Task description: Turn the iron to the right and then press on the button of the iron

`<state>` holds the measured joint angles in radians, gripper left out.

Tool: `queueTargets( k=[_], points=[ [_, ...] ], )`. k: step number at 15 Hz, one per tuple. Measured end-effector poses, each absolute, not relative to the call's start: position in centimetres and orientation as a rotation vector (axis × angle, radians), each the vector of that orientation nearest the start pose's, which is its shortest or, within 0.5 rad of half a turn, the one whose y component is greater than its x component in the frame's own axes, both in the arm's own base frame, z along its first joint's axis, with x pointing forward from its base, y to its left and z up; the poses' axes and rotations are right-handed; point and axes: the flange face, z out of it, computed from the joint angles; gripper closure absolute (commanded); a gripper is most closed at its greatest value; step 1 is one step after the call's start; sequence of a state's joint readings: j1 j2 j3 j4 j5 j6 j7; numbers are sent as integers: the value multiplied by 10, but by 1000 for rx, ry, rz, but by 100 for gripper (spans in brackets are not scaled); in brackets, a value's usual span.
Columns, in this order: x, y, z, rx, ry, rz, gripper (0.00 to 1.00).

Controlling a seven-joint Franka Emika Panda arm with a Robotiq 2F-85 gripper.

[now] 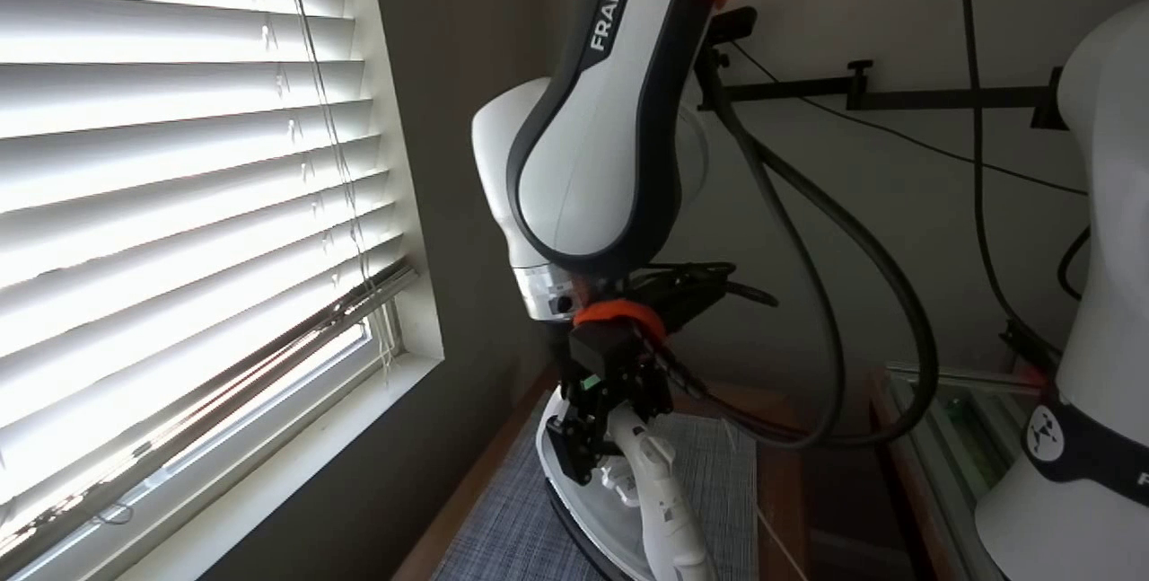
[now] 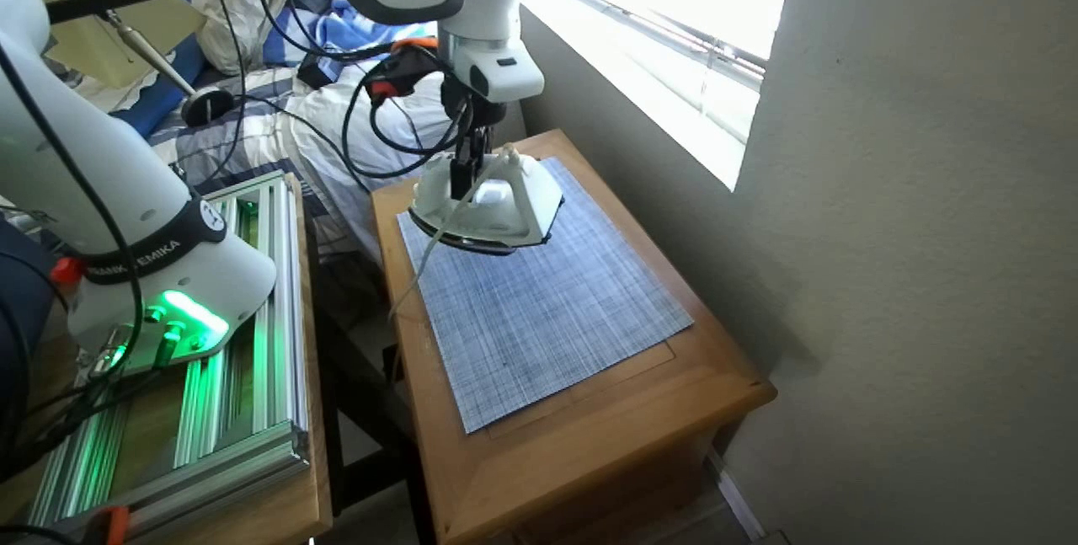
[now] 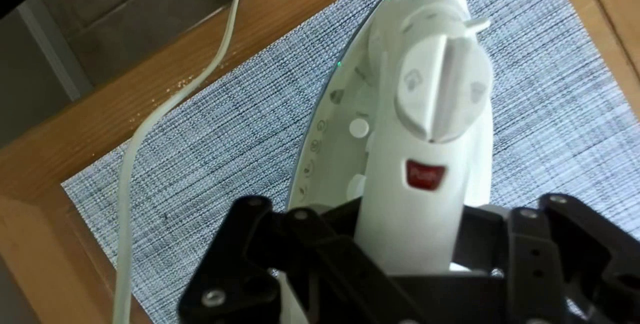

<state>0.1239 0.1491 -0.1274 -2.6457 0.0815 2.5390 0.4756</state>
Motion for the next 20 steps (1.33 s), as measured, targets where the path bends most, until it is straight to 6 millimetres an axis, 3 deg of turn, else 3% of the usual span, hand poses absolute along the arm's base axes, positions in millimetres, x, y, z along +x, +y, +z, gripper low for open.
queueTargets(
  k=[5, 14, 17, 20],
  points=[
    [404, 12, 180, -3091, 711, 464, 100],
    [406, 12, 177, -3094, 697, 477, 100],
    [401, 13, 163, -3112, 670, 523, 100],
    [397, 14, 148, -3195, 538, 548, 100]
  ],
)
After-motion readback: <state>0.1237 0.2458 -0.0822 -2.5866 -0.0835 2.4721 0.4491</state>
